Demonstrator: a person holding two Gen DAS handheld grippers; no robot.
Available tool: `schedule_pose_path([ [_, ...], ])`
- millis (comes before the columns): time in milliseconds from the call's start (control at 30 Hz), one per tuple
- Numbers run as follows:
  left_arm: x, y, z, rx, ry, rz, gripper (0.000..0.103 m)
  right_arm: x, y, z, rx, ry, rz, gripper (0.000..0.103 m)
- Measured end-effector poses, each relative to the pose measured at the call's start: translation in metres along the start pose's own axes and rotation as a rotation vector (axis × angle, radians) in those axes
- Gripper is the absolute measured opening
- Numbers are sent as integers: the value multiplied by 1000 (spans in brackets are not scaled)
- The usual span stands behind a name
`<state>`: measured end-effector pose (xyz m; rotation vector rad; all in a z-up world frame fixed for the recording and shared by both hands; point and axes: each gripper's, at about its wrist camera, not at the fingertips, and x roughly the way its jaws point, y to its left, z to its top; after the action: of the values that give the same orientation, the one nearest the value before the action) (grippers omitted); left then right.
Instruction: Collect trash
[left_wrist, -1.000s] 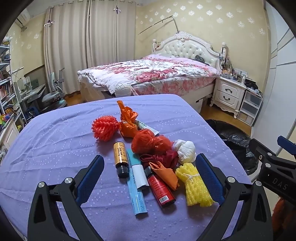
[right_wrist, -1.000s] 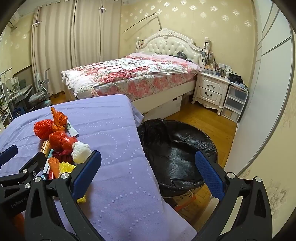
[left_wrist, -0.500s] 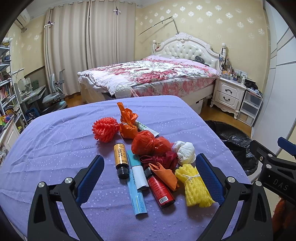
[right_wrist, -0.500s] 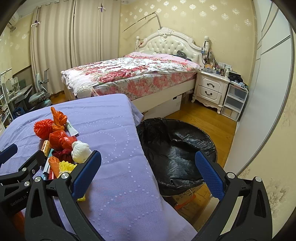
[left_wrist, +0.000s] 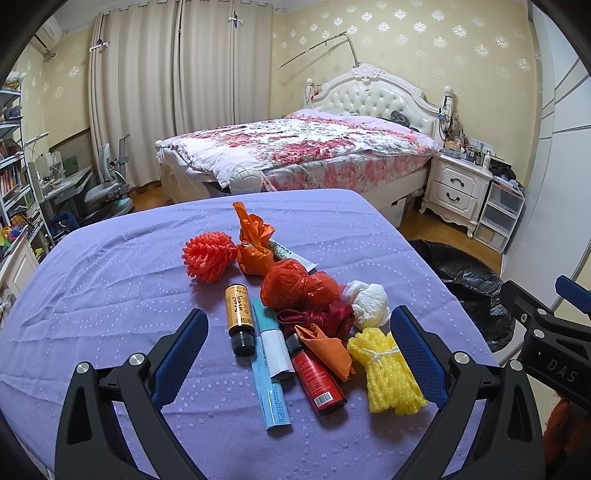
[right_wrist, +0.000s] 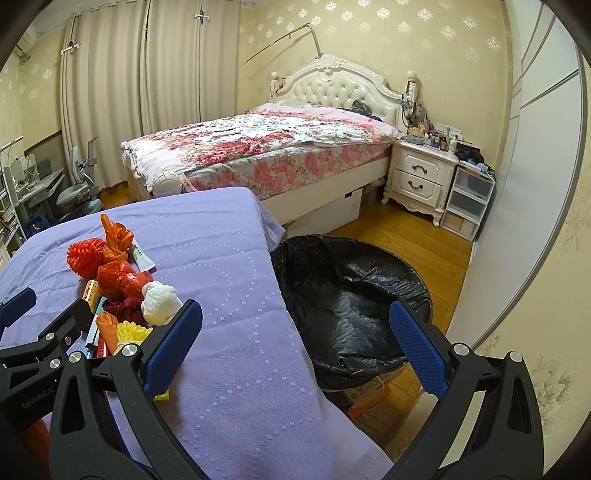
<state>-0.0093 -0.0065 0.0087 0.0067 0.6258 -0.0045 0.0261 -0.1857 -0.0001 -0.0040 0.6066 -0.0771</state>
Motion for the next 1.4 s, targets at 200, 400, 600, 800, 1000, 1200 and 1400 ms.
schedule_pose_path([
  [200, 2, 0, -2, -5, 4, 0, 96, 0, 0, 0, 0, 1, -1, 99],
  [400, 2, 1, -2, -5, 4, 0, 96, 0, -1, 0, 1, 2, 0, 99],
  [600, 2, 1, -2, -6, 4, 0, 96, 0, -1, 0, 1, 2, 0, 99],
  [800, 2, 1, -2, -6, 5, -1, 96, 0, -1, 0, 1, 3, 2, 99],
  [1000, 4, 0, -4, -3, 8, -1, 96, 0, -1, 0, 2, 3, 1, 99],
  [1200, 6, -3, -7, 4, 12, -6, 96, 0, -1, 0, 1, 5, 1, 99],
  [1400, 4, -4, -8, 3, 10, -5, 96, -2, -1, -1, 0, 9, 2, 99],
])
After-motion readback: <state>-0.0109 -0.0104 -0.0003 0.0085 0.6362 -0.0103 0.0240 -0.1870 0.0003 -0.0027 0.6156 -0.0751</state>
